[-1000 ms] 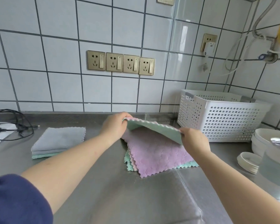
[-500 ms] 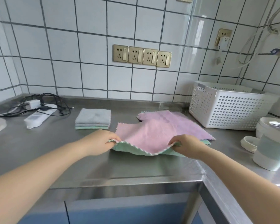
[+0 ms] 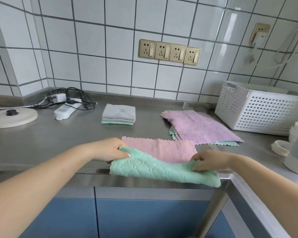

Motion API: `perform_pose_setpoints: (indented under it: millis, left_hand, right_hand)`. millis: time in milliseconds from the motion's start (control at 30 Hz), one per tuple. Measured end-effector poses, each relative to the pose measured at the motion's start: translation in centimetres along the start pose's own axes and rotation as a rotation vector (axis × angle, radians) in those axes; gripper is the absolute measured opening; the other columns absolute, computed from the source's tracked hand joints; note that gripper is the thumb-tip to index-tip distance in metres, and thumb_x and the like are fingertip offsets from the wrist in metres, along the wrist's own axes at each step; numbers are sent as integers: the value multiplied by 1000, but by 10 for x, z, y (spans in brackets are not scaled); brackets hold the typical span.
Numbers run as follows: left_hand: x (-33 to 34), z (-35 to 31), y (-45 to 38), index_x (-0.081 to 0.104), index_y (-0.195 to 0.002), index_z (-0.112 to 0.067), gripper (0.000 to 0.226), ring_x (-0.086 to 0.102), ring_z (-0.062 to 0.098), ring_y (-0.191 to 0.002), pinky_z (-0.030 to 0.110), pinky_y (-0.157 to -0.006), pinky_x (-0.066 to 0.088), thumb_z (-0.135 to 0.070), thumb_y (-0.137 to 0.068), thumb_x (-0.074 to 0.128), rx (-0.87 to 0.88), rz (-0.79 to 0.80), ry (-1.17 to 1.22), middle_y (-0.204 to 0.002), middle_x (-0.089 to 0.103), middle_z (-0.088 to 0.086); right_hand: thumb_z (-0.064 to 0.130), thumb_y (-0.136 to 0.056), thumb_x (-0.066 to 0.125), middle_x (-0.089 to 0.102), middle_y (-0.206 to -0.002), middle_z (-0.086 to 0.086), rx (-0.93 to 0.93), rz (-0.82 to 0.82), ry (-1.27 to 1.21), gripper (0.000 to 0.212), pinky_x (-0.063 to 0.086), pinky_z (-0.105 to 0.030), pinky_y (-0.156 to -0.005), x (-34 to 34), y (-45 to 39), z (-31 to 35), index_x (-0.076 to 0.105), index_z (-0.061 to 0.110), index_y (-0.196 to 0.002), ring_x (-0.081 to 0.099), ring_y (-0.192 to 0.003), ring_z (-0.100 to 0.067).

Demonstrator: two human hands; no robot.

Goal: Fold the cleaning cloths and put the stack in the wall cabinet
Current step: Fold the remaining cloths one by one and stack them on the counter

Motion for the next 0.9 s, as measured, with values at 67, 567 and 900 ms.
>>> perform_pose_setpoints:
  millis: [67, 567, 900]
  left_hand:
    - [-3, 9, -4, 53, -77, -9, 36, 42, 16, -57, 26, -57, 32, -44, -82, 59, -25, -40, 59, -66, 44, 3]
    - [-32, 29, -51, 53, -71, -10, 23, 36, 16, -55, 26, -49, 23, -23, -83, 67, -105, -434, 121, -64, 43, 4]
    - [-38, 37, -70, 62, -80, 3, 33, 38, 18, -58, 30, -52, 24, -29, -80, 69, -135, -459, -29, -62, 44, 3]
  right_hand:
    - [31, -90, 58, 68, -105, 8, -7, 2, -100, 15, 51, -24, -89, -2, -1, -1, 66, 29, -103, 64, -97, -9]
    - [32, -83, 68, 62, -104, 0, 57, -571, -200, 27, 48, -29, -72, -61, -65, -21, 64, 21, -108, 58, -86, -19]
    - [32, -84, 67, 65, -95, 1, 69, -601, -203, 24, 43, -24, -54, -62, -78, -27, 63, 22, -105, 56, -67, -10]
Point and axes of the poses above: each hand's wrist, its own y-axis away from the middle knuckle, its own x-axis out of the palm, z = x × y, the point moved 9 cm from there along -y, towards the middle knuckle
